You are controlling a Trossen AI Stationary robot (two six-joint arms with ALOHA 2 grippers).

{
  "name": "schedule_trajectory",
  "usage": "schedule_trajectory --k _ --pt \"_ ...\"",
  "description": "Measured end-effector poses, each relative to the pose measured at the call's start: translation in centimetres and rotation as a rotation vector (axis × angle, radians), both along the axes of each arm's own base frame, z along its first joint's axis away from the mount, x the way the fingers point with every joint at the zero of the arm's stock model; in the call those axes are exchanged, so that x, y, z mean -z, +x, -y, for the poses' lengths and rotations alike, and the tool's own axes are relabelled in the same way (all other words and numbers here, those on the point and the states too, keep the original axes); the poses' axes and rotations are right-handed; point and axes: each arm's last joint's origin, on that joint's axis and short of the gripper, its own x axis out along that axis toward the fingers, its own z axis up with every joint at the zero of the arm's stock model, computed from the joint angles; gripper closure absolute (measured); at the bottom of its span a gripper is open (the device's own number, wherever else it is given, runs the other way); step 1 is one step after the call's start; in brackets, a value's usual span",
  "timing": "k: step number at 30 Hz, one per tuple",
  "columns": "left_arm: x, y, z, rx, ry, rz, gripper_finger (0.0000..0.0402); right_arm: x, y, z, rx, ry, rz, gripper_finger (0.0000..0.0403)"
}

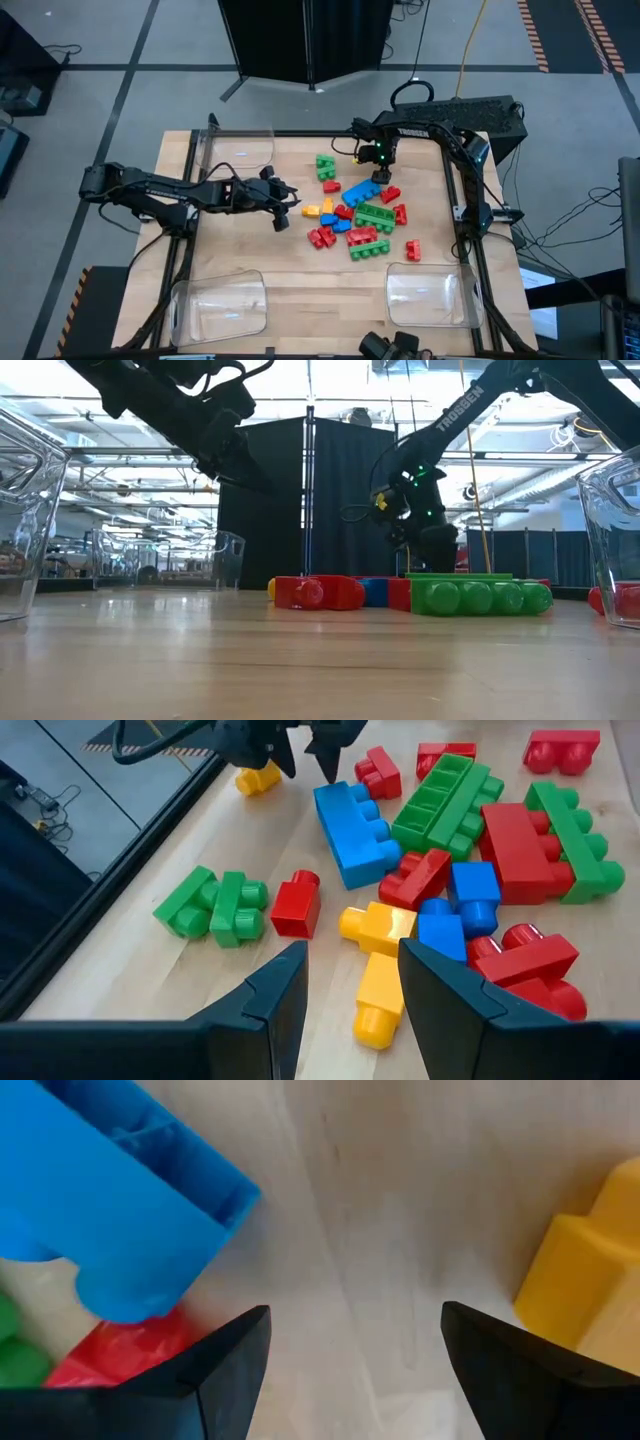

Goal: Sort blocks by size
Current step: Put the one-stud yellow game piece into the top transparent bin

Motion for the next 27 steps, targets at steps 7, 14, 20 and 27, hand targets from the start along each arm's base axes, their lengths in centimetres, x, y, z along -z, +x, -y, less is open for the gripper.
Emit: schedule_trajectory --k 7,14,20,27 --pt "0.0 0.0 0.0 0.0 0.0 0.0 0.0243 0.1 -1.3 1.6 -0.013 -0.084 -0.06 0.0122" --pt "-0.1 0.0 0.0 -0.011 0.008 0.01 0.0243 0.1 -2.0 3.0 -0.015 -0.109 -0.024 0.0122" --pt "-0.1 0.0 0.0 -0.013 0.009 0.01 0.0243 0.2 -2.6 4.0 -0.046 -0.132 -0.008 0.0122" --pt "-0.1 0.0 -0.1 -0.018 0.012 0.01 0.0243 0.2 -3.0 4.5 -0.05 -0.157 -0.031 0.0122"
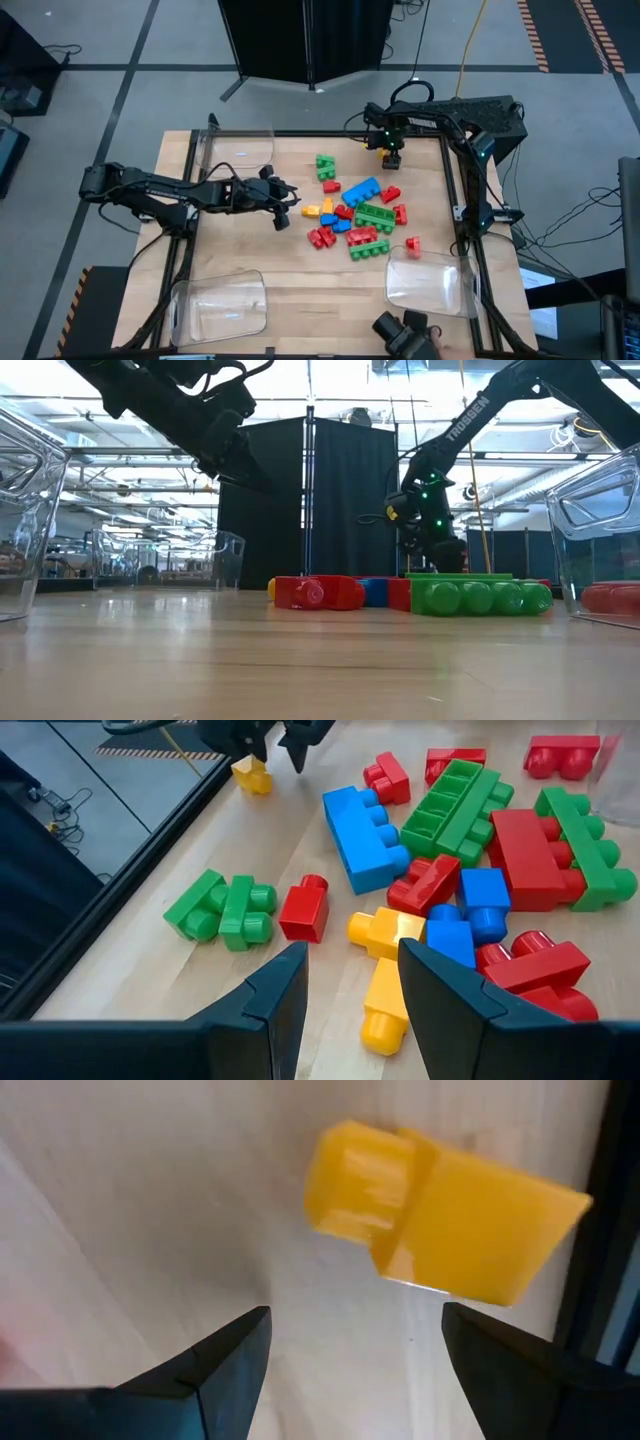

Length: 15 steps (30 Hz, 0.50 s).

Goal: Sort blocks by size
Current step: Put the one-stud yellow game piece into the top transparent bin

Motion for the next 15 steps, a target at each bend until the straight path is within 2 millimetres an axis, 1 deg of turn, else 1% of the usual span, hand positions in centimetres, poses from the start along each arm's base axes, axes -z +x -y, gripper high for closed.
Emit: schedule_trajectory --k 3,12,15 --pt "0.0 0.0 0.0 -0.001 0.001 0.001 0.0243 0.0 0.2 0.0 0.08 -0.022 0.017 0.0122" --pt "0.0 0.0 0.0 -0.002 0.001 0.001 0.0243 -0.6 0.8 0.6 0.582 -0.087 0.13 0.0122" --pt "0.0 0.0 0.0 -0.002 0.001 0.001 0.0243 -0.7 1.0 1.0 0.691 -0.117 0.168 0.0122"
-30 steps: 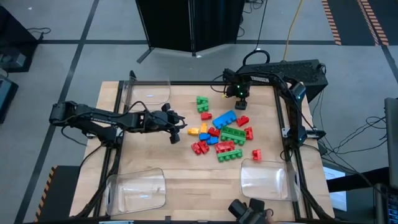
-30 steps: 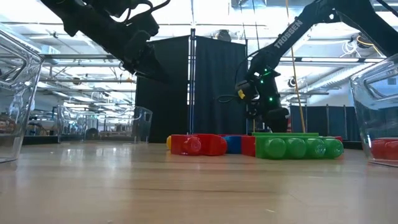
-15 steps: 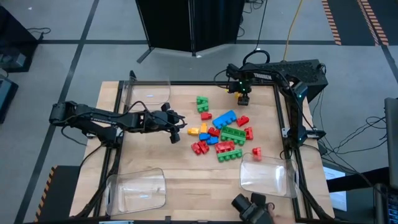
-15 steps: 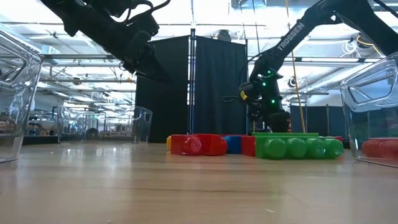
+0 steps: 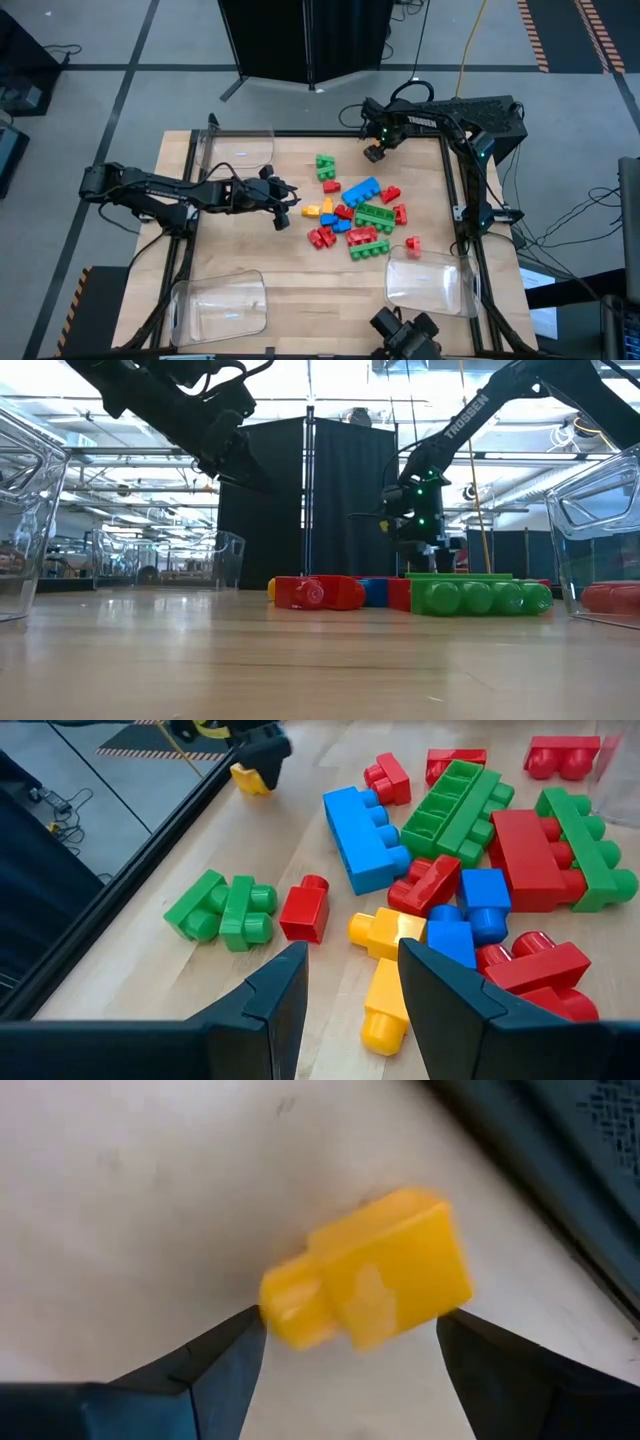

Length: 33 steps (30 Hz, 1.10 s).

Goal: Sort blocks by size
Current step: Put the one-stud yellow game piece into the top transparent bin

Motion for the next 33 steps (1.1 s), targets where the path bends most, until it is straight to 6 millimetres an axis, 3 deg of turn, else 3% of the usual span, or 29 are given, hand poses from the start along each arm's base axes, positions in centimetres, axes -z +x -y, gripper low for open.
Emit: schedule_trajectory --k 10,22,26,33 --pt "0.0 0.0 0.0 0.0 0.0 -0.002 0.0243 0.0 0.6 0.4 0.286 -0.056 0.083 0.0122" --pt "0.0 0.0 0.0 0.0 0.0 -0.005 0.0243 -0.1 1.5 0.4 0.364 -0.099 0.152 0.0124" --pt "0.1 0.0 0.0 0.0 0.0 -0.006 0.0243 -0.1 1.5 0.2 0.363 -0.096 0.142 0.015" --pt "0.1 0.0 0.0 0.001 -0.001 -0.009 0.0243 0.2 1.7 0.3 0.364 -0.119 0.123 0.0236"
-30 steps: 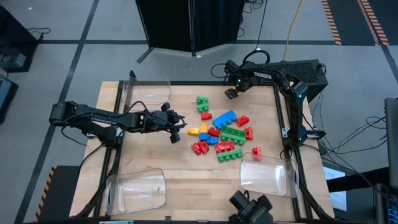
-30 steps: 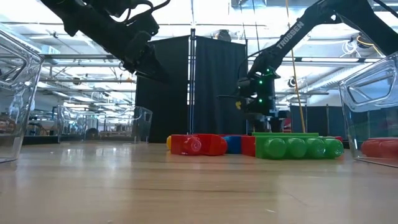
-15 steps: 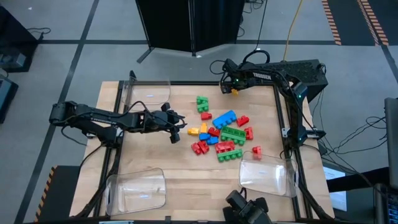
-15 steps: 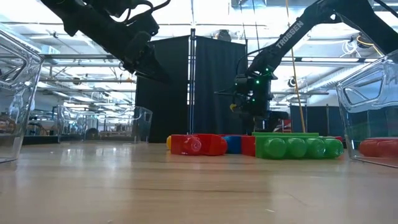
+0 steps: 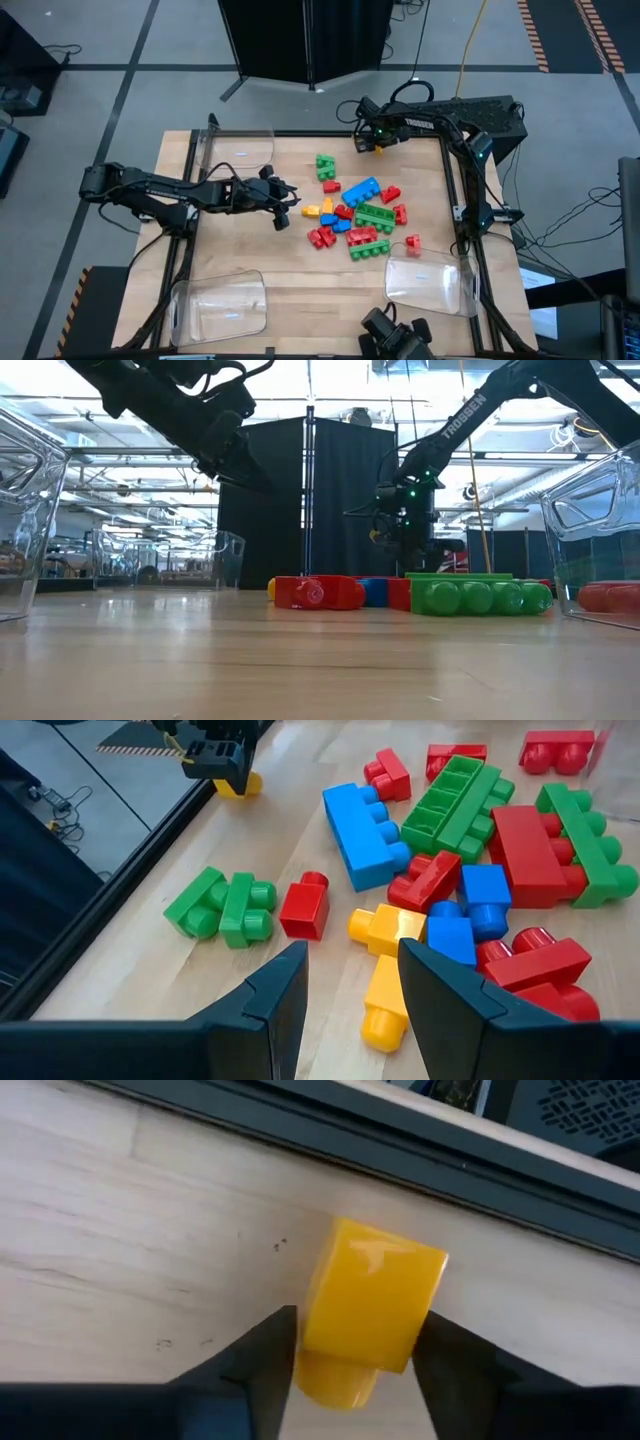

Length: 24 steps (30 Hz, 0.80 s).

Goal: Sort blocks by size
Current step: Put the one-stud yellow game piece into the top transparent bin

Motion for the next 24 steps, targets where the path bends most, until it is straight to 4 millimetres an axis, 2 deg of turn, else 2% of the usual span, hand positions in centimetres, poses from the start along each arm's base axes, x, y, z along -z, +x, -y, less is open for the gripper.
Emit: schedule_trajectory --k 3,6,12,24 --pt "0.0 0.0 0.0 0.0 0.0 0.0 0.0243 0.0 0.1 0.0 -0.003 -0.004 0.006 0.0268" --pt "0.0 0.0 0.0 0.0 0.0 0.001 0.0243 0.0 0.2 -0.1 -0.019 -0.002 0.005 0.0283" --pt "0.0 0.0 0.0 -0.003 -0.005 0.005 0.0243 0.0 0.8 -0.8 -0.083 0.003 -0.007 0.027" --pt "-0.1 0.0 -0.1 -0.045 -0.005 0.022 0.0243 -1.5 4.3 -4.9 -0.373 -0.041 0.013 0.027"
